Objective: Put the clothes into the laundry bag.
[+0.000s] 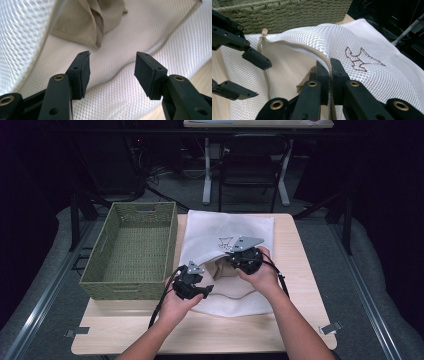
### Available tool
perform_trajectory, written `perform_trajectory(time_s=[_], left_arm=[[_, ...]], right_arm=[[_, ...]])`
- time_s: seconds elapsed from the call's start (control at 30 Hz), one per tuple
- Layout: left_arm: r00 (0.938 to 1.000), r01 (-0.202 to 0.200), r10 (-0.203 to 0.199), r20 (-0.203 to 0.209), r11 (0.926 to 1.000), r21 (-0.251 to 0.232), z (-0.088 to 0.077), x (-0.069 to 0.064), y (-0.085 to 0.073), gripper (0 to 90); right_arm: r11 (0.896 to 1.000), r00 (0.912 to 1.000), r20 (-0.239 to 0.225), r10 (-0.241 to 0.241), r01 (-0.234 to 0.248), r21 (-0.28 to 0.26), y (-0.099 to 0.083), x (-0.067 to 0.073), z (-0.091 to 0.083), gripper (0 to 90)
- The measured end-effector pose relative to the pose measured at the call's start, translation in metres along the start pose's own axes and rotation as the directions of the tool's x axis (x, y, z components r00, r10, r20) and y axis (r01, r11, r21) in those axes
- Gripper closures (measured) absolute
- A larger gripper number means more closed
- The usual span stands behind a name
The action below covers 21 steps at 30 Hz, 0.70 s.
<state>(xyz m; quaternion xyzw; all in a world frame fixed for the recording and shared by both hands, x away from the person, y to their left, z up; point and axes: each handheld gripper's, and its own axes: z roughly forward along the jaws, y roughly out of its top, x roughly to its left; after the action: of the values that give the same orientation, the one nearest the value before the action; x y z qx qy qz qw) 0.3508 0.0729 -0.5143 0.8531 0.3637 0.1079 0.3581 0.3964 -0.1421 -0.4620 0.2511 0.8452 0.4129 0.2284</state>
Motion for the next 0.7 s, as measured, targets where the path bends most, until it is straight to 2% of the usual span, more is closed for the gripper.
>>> perform_trajectory(time_s=[0.1, 0.23, 0.47, 0.53, 0.63, 0.7], left_arm=[[0.9997, -0.024, 0.024, -0.003, 0.9996, 0.014, -0.003, 0.0, -0.007, 46.5], [0.9996, -0.028, 0.028, -0.001, 0.9996, 0.009, -0.006, 0.003, -0.017, 47.2], [0.9999, -0.013, 0.013, -0.006, 0.9999, 0.011, -0.005, 0.008, -0.026, 47.2], [1.0, -0.008, 0.008, 0.003, 0.9995, 0.032, -0.002, 0.013, -0.03, 49.0], [0.9997, -0.016, 0.017, -0.019, 0.9984, 0.054, 0.001, 0.017, -0.033, 52.2], [0.9999, -0.01, 0.01, -0.012, 0.9982, 0.059, 0.001, 0.019, -0.034, 53.8]], right_arm=[[1.0, 1.0, -0.007, 0.004, -0.004, 0.012, -0.001, 0.0, 0.0, 87.1], [0.999, 0.9999, -0.012, -0.003, 0.004, 0.044, -0.004, 0.002, 0.001, 87.1], [0.998, 0.9999, -0.004, -0.015, 0.015, 0.055, -0.004, 0.004, 0.001, 87.0], [0.998, 0.9999, -0.006, -0.01, 0.011, 0.058, -0.005, 0.005, 0.002, 87.0], [0.998, 0.9999, -0.007, -0.01, 0.011, 0.059, -0.006, 0.005, 0.002, 87.0], [0.998, 0.9999, -0.013, 0.0, 0.001, 0.058, -0.007, 0.004, 0.003, 87.1]])
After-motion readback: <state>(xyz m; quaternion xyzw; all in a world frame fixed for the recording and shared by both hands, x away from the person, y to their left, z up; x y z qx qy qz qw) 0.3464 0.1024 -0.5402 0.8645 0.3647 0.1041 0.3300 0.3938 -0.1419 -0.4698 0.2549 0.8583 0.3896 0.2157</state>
